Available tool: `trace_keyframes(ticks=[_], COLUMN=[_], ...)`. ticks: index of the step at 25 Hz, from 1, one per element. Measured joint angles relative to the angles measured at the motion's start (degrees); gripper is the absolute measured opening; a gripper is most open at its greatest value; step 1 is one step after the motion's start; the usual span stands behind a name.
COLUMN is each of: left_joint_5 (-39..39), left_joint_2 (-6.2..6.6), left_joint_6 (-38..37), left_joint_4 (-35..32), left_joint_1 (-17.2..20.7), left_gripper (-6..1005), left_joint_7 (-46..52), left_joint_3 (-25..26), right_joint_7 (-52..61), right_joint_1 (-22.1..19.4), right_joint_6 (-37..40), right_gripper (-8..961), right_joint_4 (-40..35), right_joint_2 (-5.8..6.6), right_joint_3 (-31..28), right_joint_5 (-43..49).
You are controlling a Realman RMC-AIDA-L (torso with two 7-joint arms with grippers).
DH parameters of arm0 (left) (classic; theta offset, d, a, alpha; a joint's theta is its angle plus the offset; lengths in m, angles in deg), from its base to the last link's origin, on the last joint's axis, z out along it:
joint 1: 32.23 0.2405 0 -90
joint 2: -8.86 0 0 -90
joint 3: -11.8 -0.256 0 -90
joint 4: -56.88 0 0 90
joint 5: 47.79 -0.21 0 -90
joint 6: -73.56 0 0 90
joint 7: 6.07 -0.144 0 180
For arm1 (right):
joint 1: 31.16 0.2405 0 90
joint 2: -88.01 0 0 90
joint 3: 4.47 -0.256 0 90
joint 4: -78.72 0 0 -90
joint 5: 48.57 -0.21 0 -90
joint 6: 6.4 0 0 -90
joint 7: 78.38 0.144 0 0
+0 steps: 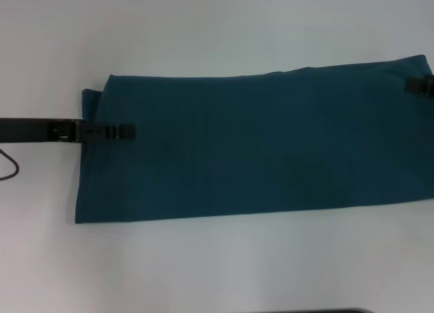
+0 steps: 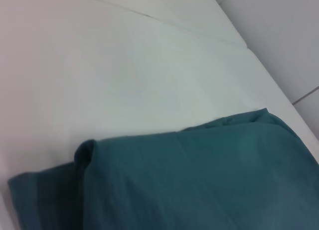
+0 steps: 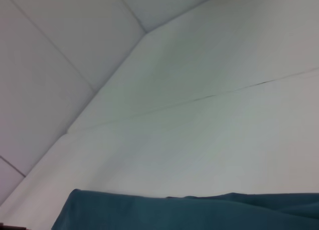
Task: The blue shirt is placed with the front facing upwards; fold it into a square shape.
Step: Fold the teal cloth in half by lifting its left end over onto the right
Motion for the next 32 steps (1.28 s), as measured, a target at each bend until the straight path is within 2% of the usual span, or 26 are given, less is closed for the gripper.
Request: trace_keyframes(ticks=[15, 32], left_joint_5=[-1.46, -2.92], left_joint_2=[1.90, 1.38], left_joint_6=[0.11, 2.08], left_joint_4=[-1.81, -3.19], left_joint_1=[2.29, 1.59], left_gripper=[829, 829], left_joint_7=[0.43, -0.12], left_joint_3=[-0.05, -2.98], right_joint_7=[0.45, 0.76], right_joint_1=[1.50, 1.69], right_joint_6=[-0.84, -0.76], right_gripper=[885, 882], right_joint_4=[0.21, 0.21], right_joint_2=[-1.05, -1.03], right_joint_3=[-0.06, -0.24], right_joint_5=[-0.37, -1.23])
